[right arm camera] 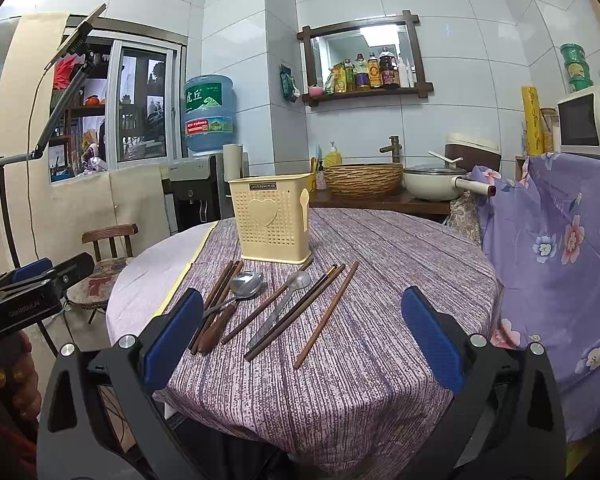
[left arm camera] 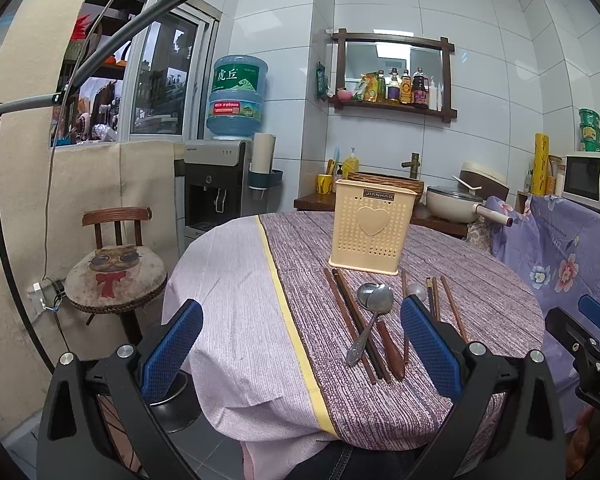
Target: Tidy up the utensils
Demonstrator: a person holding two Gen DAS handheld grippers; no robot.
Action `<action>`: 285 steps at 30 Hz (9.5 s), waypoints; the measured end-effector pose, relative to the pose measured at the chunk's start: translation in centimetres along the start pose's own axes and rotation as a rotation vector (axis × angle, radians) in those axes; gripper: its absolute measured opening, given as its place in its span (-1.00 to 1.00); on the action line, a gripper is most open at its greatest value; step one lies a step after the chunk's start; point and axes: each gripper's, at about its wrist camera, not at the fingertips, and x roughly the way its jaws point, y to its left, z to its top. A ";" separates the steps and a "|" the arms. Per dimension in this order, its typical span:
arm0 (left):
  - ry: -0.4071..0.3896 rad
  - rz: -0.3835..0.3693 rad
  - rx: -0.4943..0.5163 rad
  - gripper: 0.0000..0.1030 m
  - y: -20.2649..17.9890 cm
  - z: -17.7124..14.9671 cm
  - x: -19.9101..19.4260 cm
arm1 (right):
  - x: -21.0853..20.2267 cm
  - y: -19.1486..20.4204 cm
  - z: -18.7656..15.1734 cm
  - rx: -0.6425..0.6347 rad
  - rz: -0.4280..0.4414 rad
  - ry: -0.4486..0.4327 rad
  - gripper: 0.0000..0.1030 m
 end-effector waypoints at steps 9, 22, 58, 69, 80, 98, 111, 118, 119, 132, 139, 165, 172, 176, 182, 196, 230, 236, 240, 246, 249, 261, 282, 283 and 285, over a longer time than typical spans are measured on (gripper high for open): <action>0.003 -0.001 0.002 0.90 0.0 0.0 0.0 | 0.0 0.1 0.0 0.001 0.000 0.001 0.91; 0.004 -0.002 0.003 0.90 -0.1 -0.1 0.0 | 0.0 0.1 0.0 0.000 0.000 0.006 0.90; 0.007 0.000 0.006 0.90 -0.2 -0.1 0.1 | 0.3 0.1 -0.2 0.002 -0.001 0.013 0.90; 0.091 -0.003 0.008 0.90 0.6 -0.2 2.1 | 2.0 -0.8 -0.8 0.002 -0.066 0.074 0.90; 0.253 0.014 0.062 0.90 1.8 0.6 7.6 | 9.5 -4.8 -0.7 0.058 -0.126 0.348 0.90; 0.565 -0.067 0.058 0.23 -0.9 3.1 20.6 | 23.9 -5.6 1.5 0.117 -0.123 0.621 -0.18; 0.695 -0.099 0.059 -0.45 -2.8 2.0 24.6 | 26.4 -5.6 0.8 0.122 -0.135 0.672 -0.35; 0.702 -0.055 0.093 -0.58 -3.2 2.3 25.7 | 27.3 -5.6 1.0 0.125 -0.158 0.675 -0.53; 0.703 -0.048 0.102 -0.59 -3.3 2.4 26.2 | 27.5 -5.6 1.0 0.126 -0.160 0.676 -0.57; 0.716 -0.017 0.091 -0.82 -3.7 3.2 28.6 | 31.9 -5.5 2.0 0.129 -0.196 0.687 -0.80; 0.713 -0.030 0.060 -0.83 -3.1 3.1 28.8 | 31.9 -5.7 1.9 0.148 -0.182 0.670 -0.83; 0.288 -0.155 -0.056 -0.85 -0.2 14.4 20.9 | 22.0 -8.0 12.5 0.221 0.127 0.255 -0.84; 0.236 -0.159 -0.044 -0.85 0.1 15.4 19.2 | 20.3 -7.2 13.6 0.175 0.161 0.235 -0.84; 0.207 -0.158 -0.043 -0.85 0.6 15.9 18.0 | 19.7 -6.8 14.3 0.162 0.186 0.229 -0.85; 0.172 -0.157 -0.037 -0.85 0.9 17.0 17.2 | 19.6 -6.0 15.4 0.135 0.218 0.225 -0.85; 0.087 -0.266 -0.060 -0.85 0.6 25.6 16.5 | 20.8 -4.2 24.6 0.131 0.286 0.109 -0.85; 0.257 -0.173 -0.078 -0.85 -3.2 19.3 28.5 | 31.5 -2.2 20.3 0.142 0.112 0.128 -0.84; 0.222 -0.200 -0.089 0.00 -2.9 19.4 26.8 | 30.1 -1.8 20.2 0.117 0.116 0.087 0.14; 0.202 -0.209 -0.064 0.28 -2.7 18.6 24.8 | 28.6 -1.6 19.6 0.085 0.100 0.095 0.14; 0.211 -0.196 -0.050 0.54 -0.8 16.3 21.9 | 26.0 -2.8 16.9 0.080 0.068 0.169 0.16; 0.239 -0.177 -0.043 0.55 0.2 14.6 21.0 | 25.2 -3.5 14.7 0.075 0.036 0.243 0.16; 0.425 -0.182 0.049 0.46 0.1 6.2 20.0 | 24.4 -4.5 4.6 0.106 -0.049 0.518 0.11; 0.557 -0.159 0.102 0.10 -1.4 1.8 22.0 | 25.9 -3.2 0.8 0.097 -0.097 0.657 -0.35; 0.558 -0.160 0.106 0.09 -1.5 1.8 22.2 | 26.0 -3.2 0.8 0.094 -0.099 0.657 -0.35; 0.562 -0.161 0.113 0.07 -1.9 1.8 22.6 | 26.1 -3.2 0.9 0.094 -0.101 0.658 -0.35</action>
